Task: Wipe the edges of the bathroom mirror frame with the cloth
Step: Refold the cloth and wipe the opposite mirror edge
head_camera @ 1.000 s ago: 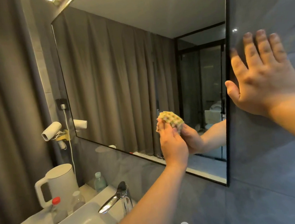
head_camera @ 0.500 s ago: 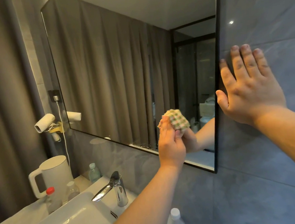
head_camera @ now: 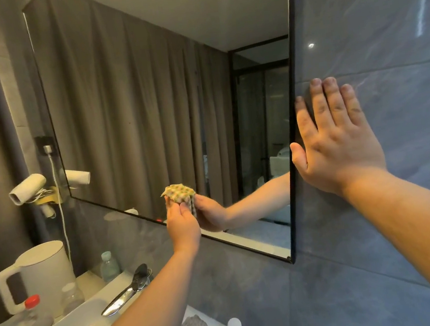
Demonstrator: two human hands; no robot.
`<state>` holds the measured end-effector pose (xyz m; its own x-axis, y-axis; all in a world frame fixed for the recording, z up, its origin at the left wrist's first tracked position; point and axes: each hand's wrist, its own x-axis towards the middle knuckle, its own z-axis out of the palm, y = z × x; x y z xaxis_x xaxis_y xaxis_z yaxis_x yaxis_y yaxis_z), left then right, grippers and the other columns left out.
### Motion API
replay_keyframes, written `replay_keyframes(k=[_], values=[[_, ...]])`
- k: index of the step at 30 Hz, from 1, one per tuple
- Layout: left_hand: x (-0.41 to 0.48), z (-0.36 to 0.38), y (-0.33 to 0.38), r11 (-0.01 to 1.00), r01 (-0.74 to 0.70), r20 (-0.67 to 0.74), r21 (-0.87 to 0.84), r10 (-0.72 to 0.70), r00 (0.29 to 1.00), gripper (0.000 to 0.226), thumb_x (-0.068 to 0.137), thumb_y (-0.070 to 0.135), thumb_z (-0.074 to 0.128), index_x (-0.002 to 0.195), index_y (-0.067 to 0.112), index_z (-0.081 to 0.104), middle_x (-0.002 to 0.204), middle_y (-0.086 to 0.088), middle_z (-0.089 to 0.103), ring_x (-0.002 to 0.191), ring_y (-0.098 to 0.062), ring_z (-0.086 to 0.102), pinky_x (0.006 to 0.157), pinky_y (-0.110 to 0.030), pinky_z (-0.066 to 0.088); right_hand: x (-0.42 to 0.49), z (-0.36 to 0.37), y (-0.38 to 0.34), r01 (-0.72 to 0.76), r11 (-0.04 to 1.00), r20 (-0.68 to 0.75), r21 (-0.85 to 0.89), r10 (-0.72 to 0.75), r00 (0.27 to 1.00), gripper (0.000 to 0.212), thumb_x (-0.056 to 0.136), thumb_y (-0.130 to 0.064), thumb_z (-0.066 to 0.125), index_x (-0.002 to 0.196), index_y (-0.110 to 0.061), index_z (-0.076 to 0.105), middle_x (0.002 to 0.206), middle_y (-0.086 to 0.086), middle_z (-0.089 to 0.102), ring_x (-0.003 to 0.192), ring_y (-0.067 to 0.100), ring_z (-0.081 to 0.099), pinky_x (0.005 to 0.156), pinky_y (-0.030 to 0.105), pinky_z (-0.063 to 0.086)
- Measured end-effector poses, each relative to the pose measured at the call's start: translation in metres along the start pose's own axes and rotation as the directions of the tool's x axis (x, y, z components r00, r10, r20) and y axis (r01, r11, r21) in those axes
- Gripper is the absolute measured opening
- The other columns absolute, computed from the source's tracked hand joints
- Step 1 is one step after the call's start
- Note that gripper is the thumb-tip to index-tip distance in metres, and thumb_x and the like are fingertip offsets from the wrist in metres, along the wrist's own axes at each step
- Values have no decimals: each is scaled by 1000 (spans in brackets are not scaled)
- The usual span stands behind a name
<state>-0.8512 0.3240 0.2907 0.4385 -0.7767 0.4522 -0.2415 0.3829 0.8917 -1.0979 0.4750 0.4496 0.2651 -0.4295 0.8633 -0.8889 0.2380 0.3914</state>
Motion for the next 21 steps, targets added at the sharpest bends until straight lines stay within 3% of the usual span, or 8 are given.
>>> replay_keyframes(k=[4, 13, 19, 21], values=[[-3, 4, -3, 999, 21, -17, -31, -22, 1000, 31, 105, 20, 36, 122, 5, 57, 118, -10, 59, 104, -22, 54, 86, -28, 39, -1, 2, -1, 2, 1000, -1, -4, -2, 1000, 74, 95, -46, 26, 152, 1, 23, 159, 29, 11, 150, 43, 5, 123, 53, 4], [-11, 9, -12, 998, 48, -41, -28, -49, 998, 30, 104, 17, 37, 120, 3, 57, 120, -13, 57, 103, -24, 51, 89, -31, 39, -1, 3, -3, -5, 1000, -10, -30, 4, 1000, 74, 96, -47, 25, 153, 1, 22, 160, 29, 11, 150, 43, 5, 122, 53, 4], [-70, 25, -20, 999, 29, 97, 33, -32, 995, 37, 103, 14, 39, 136, 0, 48, 146, -16, 44, 130, -34, 44, 110, -44, 35, -3, 0, -3, 3, 999, 34, -38, -1, 999, 74, 96, -48, 24, 153, -1, 20, 160, 28, 10, 150, 42, 5, 122, 53, 5], [-93, 29, -12, 1000, -8, 136, 12, 6, 991, 41, 102, 11, 39, 141, 1, 42, 154, -12, 34, 138, -29, 36, 115, -38, 28, -10, 1, -4, 20, 999, 54, -36, -18, 998, 75, 96, -48, 24, 153, 0, 20, 160, 29, 8, 150, 43, 4, 122, 53, 3]])
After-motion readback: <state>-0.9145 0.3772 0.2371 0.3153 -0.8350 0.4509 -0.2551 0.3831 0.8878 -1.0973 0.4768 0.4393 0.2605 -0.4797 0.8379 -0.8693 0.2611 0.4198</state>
